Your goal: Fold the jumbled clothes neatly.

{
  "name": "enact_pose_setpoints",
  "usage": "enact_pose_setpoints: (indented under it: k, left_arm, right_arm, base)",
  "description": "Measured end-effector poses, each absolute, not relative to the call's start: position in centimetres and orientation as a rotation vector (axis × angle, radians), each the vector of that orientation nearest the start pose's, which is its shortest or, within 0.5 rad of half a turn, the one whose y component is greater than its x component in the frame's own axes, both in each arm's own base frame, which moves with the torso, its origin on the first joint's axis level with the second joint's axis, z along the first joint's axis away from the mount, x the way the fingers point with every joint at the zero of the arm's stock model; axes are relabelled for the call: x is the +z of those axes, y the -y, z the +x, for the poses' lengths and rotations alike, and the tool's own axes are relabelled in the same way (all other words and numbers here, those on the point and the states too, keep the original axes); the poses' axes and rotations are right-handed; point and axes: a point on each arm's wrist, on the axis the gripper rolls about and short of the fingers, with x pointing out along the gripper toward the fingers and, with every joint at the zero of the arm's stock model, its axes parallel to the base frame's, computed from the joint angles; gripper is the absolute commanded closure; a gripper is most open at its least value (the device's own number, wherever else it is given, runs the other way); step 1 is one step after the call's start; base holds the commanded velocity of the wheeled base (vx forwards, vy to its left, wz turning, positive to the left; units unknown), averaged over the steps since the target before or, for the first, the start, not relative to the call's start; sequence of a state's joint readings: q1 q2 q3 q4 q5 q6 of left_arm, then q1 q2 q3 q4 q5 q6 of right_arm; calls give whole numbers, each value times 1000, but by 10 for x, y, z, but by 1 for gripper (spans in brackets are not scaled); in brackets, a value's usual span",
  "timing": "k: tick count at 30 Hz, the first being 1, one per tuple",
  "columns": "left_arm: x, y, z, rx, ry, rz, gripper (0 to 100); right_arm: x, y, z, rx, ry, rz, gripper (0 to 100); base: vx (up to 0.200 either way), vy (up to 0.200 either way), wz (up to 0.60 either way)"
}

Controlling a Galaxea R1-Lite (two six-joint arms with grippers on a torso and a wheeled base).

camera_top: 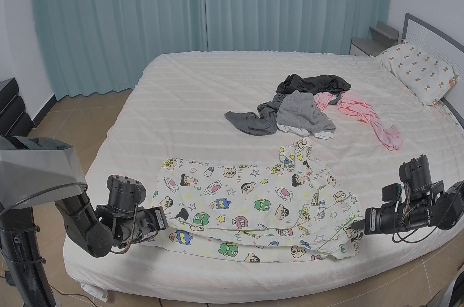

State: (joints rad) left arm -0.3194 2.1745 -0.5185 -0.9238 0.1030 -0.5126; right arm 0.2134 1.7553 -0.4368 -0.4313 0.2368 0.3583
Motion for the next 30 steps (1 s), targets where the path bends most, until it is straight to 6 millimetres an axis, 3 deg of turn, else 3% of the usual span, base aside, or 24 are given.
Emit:
enact_pose_setpoints:
  k: [14,30]
  left_arm:
    - [-16,89,317,30,-764,-344,100]
    - [-27,91,324,34,-778,-341,100]
  right_arm:
    - [48,-56,252,196,-906,419,100]
    - [39,-47,281,142,-843,437,100]
  base:
    - [0,0,0]
    - [0,0,0]
